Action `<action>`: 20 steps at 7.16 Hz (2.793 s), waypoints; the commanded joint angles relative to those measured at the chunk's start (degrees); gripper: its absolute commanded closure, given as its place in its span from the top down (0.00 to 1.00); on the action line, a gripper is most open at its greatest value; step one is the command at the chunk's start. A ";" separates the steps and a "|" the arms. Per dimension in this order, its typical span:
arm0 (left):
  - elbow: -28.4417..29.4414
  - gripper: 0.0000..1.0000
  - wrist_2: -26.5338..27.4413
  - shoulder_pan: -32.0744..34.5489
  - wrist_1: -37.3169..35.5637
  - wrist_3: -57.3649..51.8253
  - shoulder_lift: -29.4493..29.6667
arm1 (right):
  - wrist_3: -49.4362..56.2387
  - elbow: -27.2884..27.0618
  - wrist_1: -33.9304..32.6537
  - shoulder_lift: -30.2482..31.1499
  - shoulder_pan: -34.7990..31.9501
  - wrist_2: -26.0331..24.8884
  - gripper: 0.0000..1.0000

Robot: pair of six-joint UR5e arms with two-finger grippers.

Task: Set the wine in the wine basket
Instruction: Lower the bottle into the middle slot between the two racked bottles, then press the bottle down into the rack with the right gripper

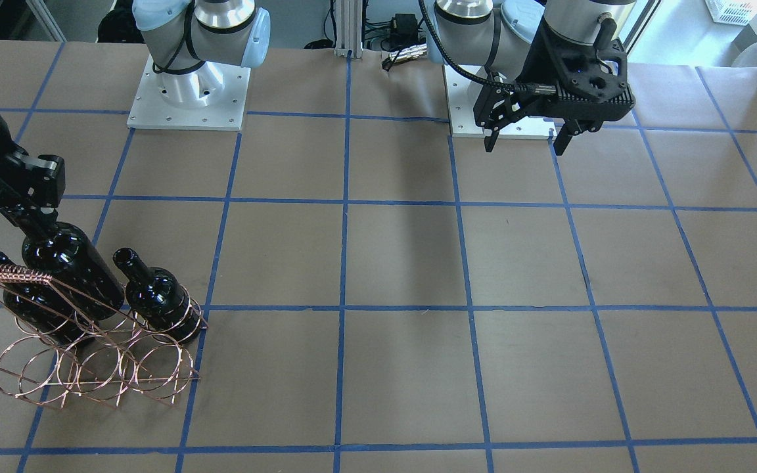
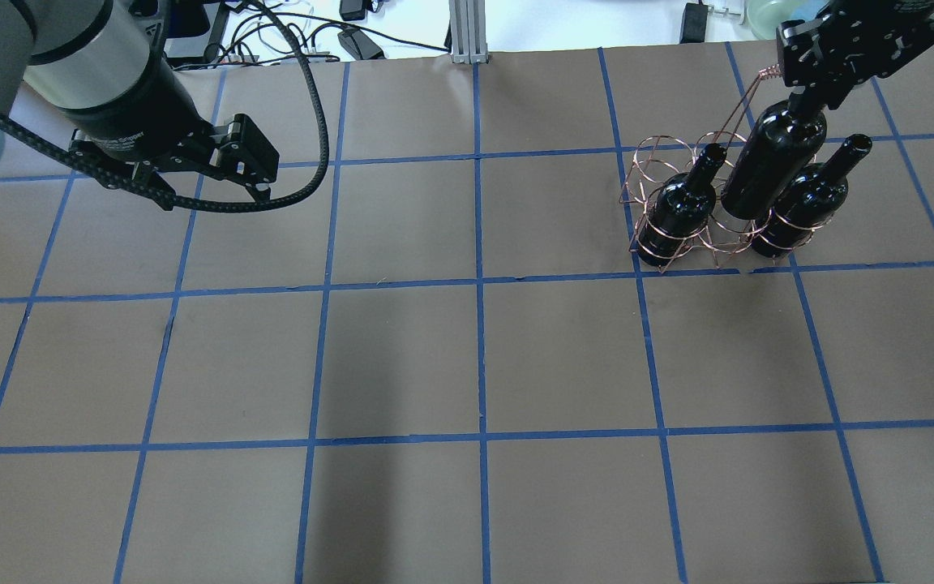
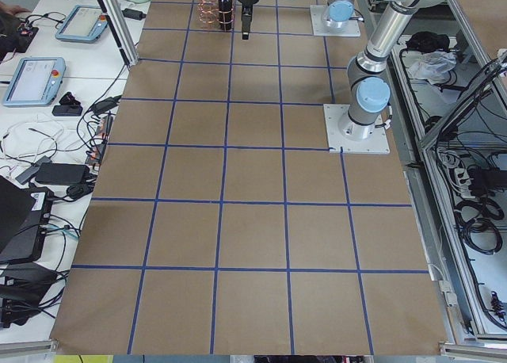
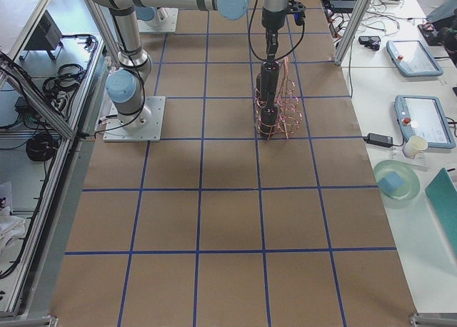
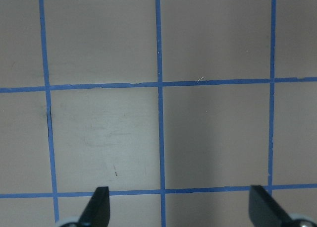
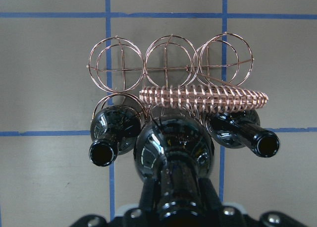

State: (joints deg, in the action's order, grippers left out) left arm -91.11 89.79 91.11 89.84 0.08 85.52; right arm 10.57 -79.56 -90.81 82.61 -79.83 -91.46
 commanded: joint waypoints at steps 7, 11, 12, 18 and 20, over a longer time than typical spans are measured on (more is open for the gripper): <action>-0.12 1.00 -0.22 -0.06 -0.11 -1.83 -0.01 | -0.03 -2.08 -2.44 -2.10 0.82 -0.30 0.00; -0.12 1.00 -0.31 -0.06 -0.11 -1.83 -0.09 | 0.06 -6.13 -7.80 -3.50 0.82 -0.30 0.00; -0.12 1.00 -0.23 -0.06 -0.11 -1.83 -0.09 | -0.03 -6.22 -8.41 -3.68 0.73 0.05 0.00; -0.12 1.00 -0.31 -0.06 -0.02 -1.83 -0.35 | 0.15 -7.19 -10.53 -6.67 0.73 -0.47 0.18; -0.12 1.00 -0.31 -0.06 -0.02 -1.83 -0.27 | 0.06 -7.01 -9.92 -5.98 0.64 -0.74 0.85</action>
State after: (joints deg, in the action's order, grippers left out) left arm -91.23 89.47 91.06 89.81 -1.76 85.22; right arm 10.70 -86.66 -101.11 76.20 -79.12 -92.03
